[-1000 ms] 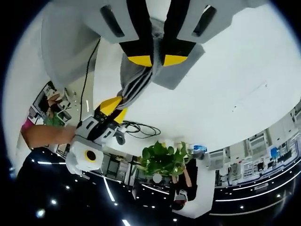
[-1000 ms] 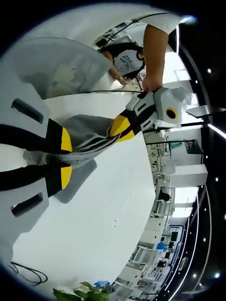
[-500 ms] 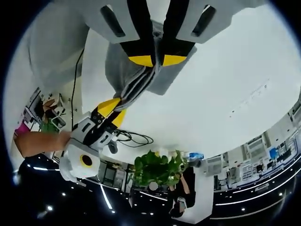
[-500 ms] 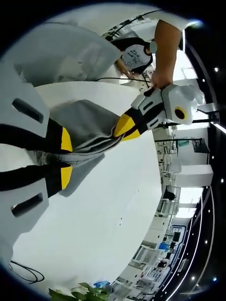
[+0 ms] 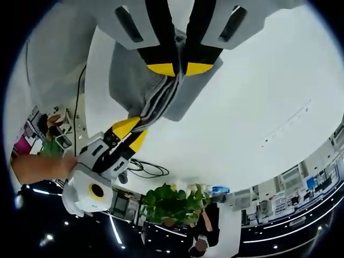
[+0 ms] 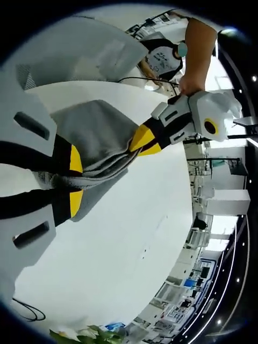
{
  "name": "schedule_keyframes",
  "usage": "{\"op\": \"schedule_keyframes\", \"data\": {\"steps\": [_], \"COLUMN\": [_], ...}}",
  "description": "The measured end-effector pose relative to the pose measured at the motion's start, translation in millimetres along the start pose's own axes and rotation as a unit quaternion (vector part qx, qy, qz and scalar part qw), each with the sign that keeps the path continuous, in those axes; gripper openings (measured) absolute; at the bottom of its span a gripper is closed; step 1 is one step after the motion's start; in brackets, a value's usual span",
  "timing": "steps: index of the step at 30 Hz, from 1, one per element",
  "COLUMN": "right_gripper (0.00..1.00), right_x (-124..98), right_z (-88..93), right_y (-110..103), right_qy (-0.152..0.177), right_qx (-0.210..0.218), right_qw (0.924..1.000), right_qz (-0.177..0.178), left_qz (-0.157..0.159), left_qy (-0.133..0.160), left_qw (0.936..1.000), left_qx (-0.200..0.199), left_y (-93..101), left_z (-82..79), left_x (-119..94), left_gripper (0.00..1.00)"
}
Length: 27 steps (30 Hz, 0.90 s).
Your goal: Fold the towel on the table until its edges align and the towel forms a compact rectangular stack.
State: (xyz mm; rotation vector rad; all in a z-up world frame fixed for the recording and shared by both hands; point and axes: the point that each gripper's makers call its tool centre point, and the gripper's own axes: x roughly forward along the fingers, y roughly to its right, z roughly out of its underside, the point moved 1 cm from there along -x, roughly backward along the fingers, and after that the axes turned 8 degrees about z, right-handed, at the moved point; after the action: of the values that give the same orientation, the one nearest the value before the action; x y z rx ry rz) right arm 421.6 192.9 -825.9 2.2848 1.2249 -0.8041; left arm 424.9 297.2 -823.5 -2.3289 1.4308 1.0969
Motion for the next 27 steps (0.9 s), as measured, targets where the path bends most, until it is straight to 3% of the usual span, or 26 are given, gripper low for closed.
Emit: {"op": "schedule_keyframes", "data": {"steps": [8,10,16,21,24,27], "right_gripper": [0.09,0.09,0.11,0.08,0.04,0.05], "right_x": [13.4,15.7,20.1,14.7,8.8,5.0], "right_z": [10.4,9.9,11.0,4.5,3.9,-0.8], "right_y": [6.5,11.2,11.3,16.2,18.9,14.9], "right_qy": [-0.018,-0.007,-0.004,0.011,0.016,0.031], "right_qx": [-0.025,-0.055,-0.054,-0.052,-0.083,-0.068], "right_qw": [0.9994,0.9979,0.9976,0.9967,0.9935,0.9948], "right_qz": [0.014,0.032,0.043,0.062,0.076,0.069], "left_qz": [-0.010,-0.012,-0.017,-0.037,-0.045,-0.045], "left_qy": [-0.007,-0.014,-0.031,-0.031,-0.027,-0.017], "left_qw": [0.9999,0.9998,0.9994,0.9981,0.9971,0.9978], "left_qx": [0.007,0.006,0.005,0.039,0.056,0.045], "left_y": [-11.1,-14.1,-19.9,-26.6,-28.1,-29.2], "left_z": [4.8,7.3,18.5,16.8,13.0,9.5], "left_x": [10.2,12.8,19.1,16.5,11.4,5.1], "left_gripper": [0.05,0.05,0.06,0.10,0.12,0.13]}}
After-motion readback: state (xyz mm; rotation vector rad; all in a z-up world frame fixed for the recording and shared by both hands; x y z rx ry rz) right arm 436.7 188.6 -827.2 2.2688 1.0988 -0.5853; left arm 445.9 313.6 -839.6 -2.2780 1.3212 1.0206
